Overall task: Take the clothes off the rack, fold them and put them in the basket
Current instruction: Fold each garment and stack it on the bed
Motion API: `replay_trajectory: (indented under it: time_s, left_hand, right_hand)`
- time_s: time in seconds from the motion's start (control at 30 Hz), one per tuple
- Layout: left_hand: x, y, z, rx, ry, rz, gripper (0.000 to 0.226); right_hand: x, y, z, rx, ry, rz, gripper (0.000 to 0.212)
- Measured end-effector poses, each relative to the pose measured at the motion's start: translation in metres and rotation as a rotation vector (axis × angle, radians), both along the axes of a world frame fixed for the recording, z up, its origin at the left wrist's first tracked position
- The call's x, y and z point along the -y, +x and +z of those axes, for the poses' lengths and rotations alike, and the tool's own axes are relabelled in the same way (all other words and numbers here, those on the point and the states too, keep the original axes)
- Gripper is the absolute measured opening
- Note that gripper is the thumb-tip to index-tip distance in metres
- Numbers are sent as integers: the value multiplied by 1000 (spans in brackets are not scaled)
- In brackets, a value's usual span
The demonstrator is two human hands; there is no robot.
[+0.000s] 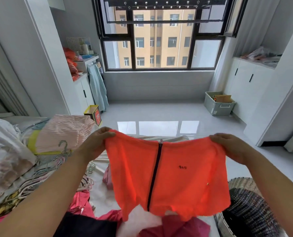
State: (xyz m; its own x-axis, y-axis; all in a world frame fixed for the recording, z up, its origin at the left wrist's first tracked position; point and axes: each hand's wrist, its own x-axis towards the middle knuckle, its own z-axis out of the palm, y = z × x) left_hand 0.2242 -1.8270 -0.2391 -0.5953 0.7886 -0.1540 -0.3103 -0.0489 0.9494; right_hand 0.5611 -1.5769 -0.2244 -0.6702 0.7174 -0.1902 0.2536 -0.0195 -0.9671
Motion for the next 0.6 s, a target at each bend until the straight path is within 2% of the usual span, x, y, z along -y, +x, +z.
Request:
replay_trajectory:
  time_s: [0.07,0.1,0.17,0.27,0.4,0.47,0.6]
  left_hand:
    - [5,5,0,39,-30,-101,3]
    - [6,11,-2,38,-91,-147,6]
    - [4,19,-9,13,-272,-166,19]
    - [3,20,-10,-130,-599,-190,15]
    - [9,20,-5,-325,-859,-381,18]
    - [11,27,-1,-389,-839,-344,17]
    - [15,35,-4,-364,-504,-58,14]
  right_hand:
    - [-4,4,4,-158,-8,-8,36]
    - [-5,5,3,-148,21,-13,35]
    - [-4,4,-4,-38,154,-24,14]
    - [-4,2,-8,92,395,-23,18]
    - [-7,-4,7,59,625,-85,17]
    - [-11,-4,7,163,675,42,17]
    - [-25,9,-14,603,674,414,16]
